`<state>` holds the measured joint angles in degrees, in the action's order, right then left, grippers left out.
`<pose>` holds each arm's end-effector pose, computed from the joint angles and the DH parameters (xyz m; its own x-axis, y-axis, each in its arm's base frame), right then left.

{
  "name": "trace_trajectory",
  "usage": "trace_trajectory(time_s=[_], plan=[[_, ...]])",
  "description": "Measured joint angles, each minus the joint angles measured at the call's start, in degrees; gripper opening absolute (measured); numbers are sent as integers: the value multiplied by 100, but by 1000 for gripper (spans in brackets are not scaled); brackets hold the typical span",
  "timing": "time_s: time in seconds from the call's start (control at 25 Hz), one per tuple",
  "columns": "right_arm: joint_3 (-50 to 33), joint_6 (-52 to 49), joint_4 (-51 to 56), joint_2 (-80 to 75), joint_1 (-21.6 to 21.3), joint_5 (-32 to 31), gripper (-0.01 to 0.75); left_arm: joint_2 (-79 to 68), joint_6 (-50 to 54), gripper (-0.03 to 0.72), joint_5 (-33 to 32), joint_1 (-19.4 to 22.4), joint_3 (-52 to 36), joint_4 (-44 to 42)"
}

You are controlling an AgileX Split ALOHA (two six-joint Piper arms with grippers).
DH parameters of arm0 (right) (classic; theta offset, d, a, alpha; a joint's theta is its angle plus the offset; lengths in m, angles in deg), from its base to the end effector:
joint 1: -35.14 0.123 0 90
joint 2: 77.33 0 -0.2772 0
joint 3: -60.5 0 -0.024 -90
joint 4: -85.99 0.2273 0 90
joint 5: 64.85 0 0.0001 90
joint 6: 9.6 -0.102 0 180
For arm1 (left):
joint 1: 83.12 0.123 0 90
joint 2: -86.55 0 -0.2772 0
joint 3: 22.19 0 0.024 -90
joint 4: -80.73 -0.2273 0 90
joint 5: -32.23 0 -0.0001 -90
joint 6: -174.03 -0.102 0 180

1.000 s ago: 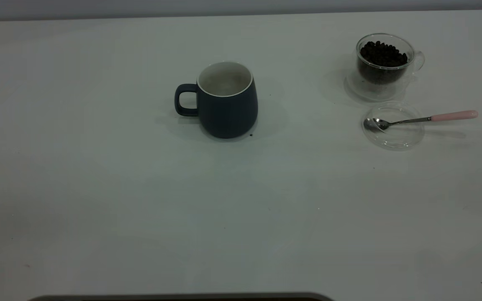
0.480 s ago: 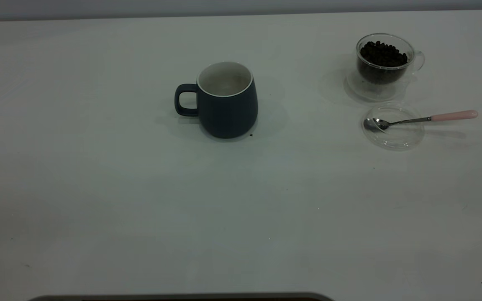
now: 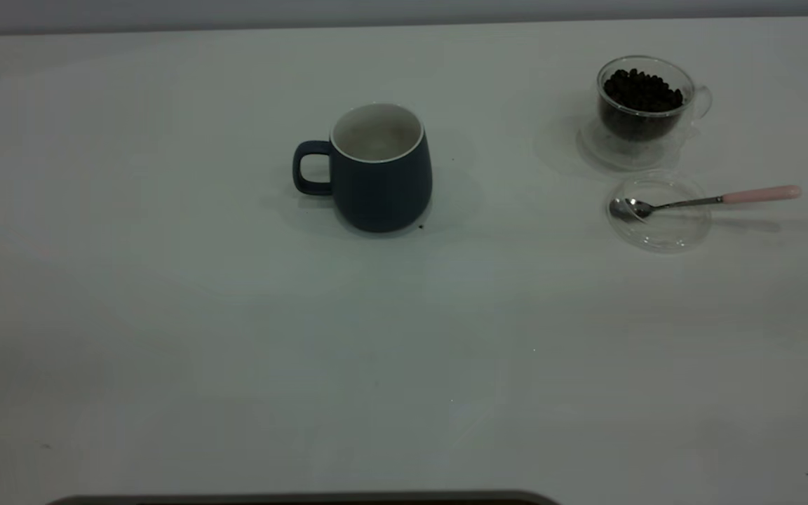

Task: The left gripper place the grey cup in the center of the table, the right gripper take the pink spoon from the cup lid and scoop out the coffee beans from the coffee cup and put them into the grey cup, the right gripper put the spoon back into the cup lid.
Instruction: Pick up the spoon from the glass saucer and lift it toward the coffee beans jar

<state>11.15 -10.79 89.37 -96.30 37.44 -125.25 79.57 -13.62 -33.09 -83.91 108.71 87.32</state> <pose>0.0194 0.0060 0.2556 -0.6276 0.0247 -0.7781 -0.0488 0.9963 0.0710 -0.0134 -0.0105 0.2507 -0.5082 0.0918 -0.8564 0.1467 0.9890 0.0189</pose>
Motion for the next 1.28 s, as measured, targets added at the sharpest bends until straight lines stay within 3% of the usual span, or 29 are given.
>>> trace_trajectory(time_s=[0.28,0.64,0.8,1.04,1.28], plan=[[326,156,473,-2515,0,1336,599,0,0,567,0,0,0,0],[1491,858,520,-5905,-10,2732,596,0,0,567,0,0,0,0],[1758,1163,622,-7228,-356,3183,593,0,-8,567,0,0,0,0],[2317,2729,1982,-8791,-1531,3088,592,0,-3,567,0,0,0,0],[3097,5395,4331,-10156,-2232,1975,591,0,-3,567,0,0,0,0]])
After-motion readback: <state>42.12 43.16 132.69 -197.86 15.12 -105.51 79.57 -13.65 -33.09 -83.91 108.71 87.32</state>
